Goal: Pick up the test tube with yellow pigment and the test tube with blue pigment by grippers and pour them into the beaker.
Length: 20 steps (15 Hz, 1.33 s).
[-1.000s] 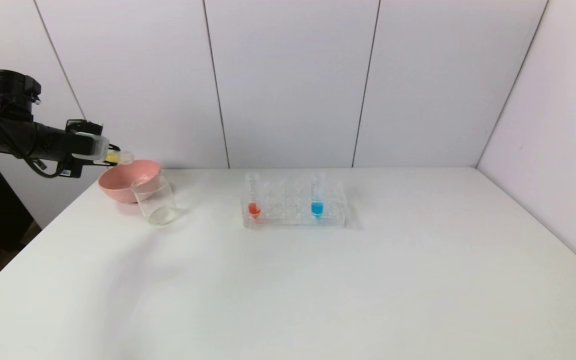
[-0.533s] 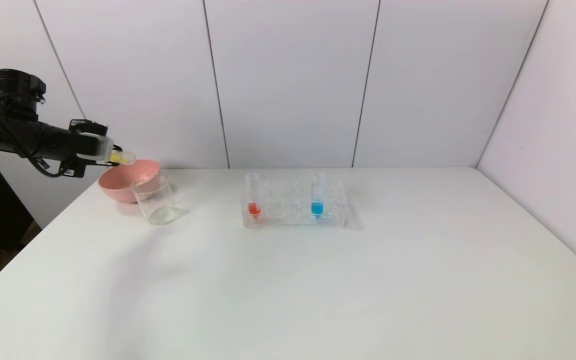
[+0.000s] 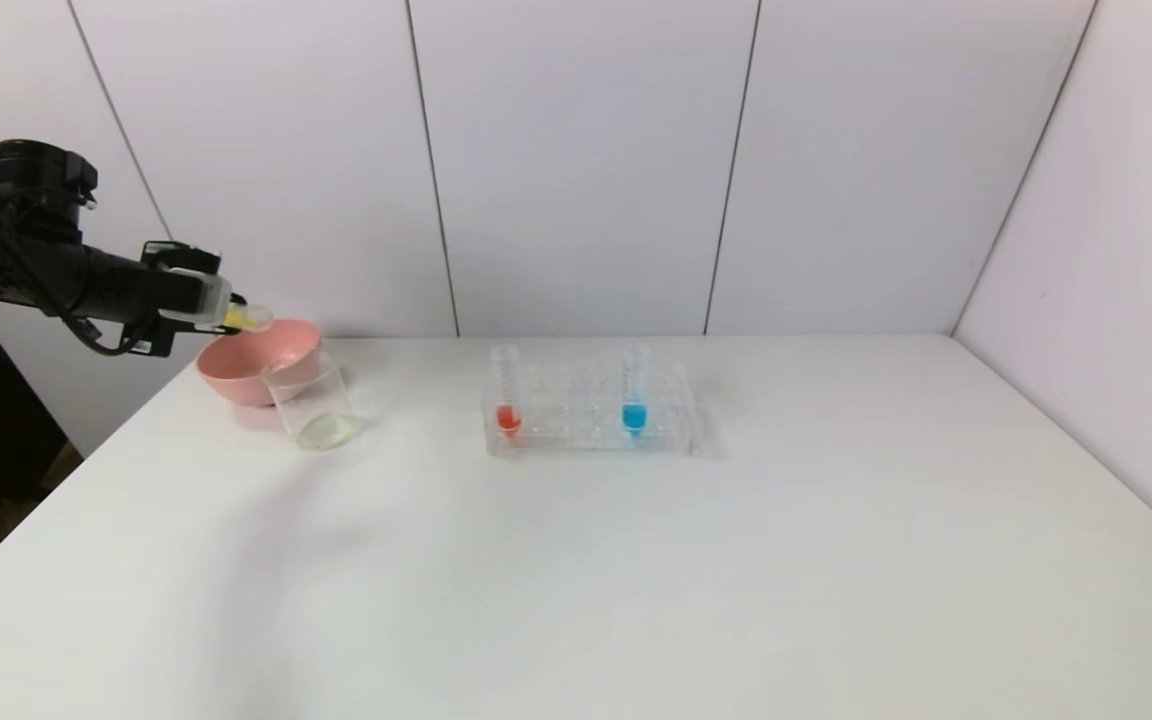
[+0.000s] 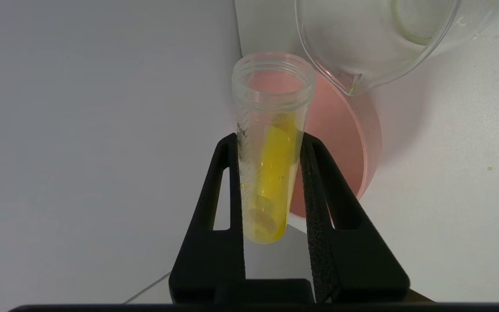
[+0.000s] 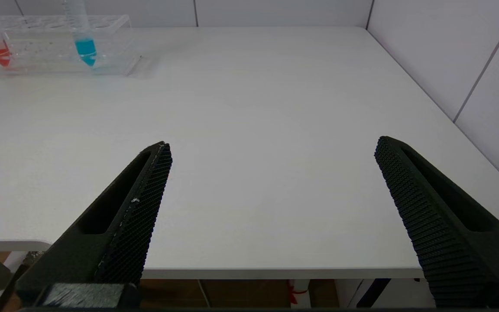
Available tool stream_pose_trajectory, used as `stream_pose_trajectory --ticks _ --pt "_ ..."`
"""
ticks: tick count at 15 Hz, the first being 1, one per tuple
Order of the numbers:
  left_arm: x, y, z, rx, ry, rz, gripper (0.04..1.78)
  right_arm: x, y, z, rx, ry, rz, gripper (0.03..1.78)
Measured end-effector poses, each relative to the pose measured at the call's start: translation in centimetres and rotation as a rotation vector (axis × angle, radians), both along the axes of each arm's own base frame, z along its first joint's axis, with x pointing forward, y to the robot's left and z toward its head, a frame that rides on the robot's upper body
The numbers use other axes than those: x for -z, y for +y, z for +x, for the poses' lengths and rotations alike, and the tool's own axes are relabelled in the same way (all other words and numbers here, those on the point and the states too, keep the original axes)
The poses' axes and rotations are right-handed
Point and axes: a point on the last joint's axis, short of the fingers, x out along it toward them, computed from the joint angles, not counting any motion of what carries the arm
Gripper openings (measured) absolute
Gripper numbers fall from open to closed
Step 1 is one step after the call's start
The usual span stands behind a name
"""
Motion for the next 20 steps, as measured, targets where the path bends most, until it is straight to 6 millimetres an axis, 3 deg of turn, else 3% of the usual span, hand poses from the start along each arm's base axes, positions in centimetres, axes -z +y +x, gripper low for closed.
stream_pose_trajectory --ticks 20 --pt "-0.4 -1.8 0.5 0.012 -0.017 0.097 0.42 0.0 0.0 0.0 0.000 0.000 0.000 1.71"
